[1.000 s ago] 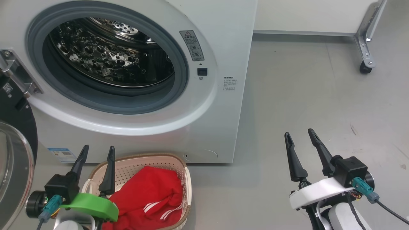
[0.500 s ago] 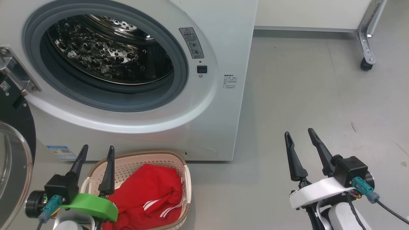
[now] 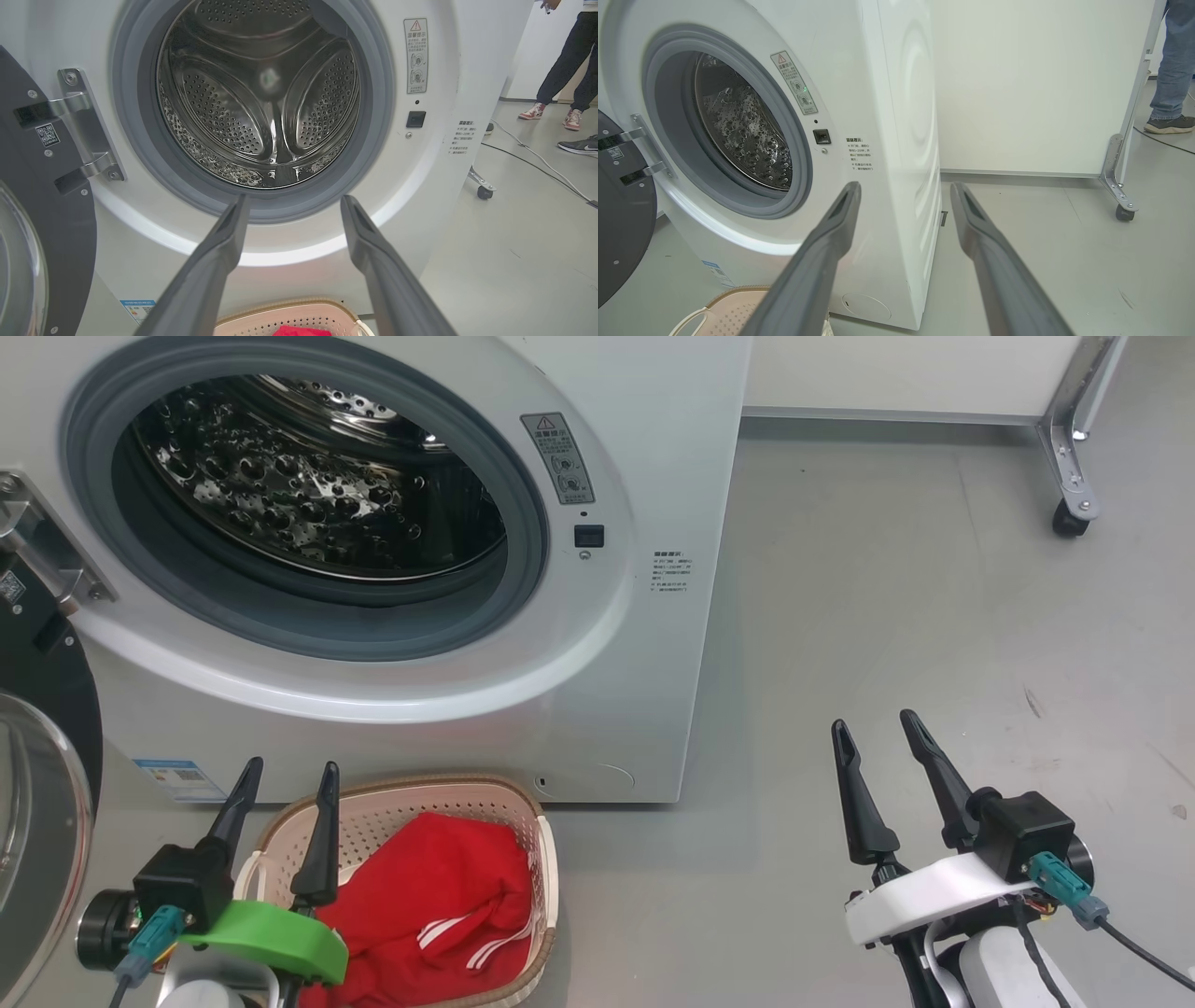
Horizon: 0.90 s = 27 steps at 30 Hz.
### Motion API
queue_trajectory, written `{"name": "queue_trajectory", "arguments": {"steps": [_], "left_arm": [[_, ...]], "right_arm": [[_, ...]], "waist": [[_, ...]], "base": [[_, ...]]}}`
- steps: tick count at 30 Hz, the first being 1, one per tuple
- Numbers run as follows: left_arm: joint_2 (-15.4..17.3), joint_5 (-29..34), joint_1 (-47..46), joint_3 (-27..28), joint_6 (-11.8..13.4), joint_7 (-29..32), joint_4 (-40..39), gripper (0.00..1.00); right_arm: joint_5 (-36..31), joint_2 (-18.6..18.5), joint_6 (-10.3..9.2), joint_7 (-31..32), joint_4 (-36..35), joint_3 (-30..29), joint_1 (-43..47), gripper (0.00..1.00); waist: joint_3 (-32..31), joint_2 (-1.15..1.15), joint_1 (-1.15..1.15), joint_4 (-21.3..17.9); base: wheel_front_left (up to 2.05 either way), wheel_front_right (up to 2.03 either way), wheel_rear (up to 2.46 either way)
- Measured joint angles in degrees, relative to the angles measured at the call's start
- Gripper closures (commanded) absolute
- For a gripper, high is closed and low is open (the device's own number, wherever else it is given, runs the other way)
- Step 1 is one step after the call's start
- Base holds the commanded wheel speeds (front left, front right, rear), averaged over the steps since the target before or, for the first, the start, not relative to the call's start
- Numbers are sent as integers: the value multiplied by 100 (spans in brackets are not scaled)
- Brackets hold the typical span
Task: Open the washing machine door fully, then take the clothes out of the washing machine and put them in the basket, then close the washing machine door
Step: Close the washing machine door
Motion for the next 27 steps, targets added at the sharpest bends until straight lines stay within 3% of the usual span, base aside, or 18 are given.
{"name": "queue_trajectory", "arguments": {"steps": [13, 27], "left_arm": [[-2, -2, 0, 16, -4, 0, 13, 0], [-2, 1, 0, 29, -5, 0, 23, 0]], "right_arm": [[0, 18, 1, 0, 44, 0, -8, 0], [0, 20, 1, 0, 82, -9, -9, 0]], "waist": [[-33, 0, 0, 17], [-46, 0, 0, 27]], "base": [[-44, 44, 0], [-100, 100, 0]]}}
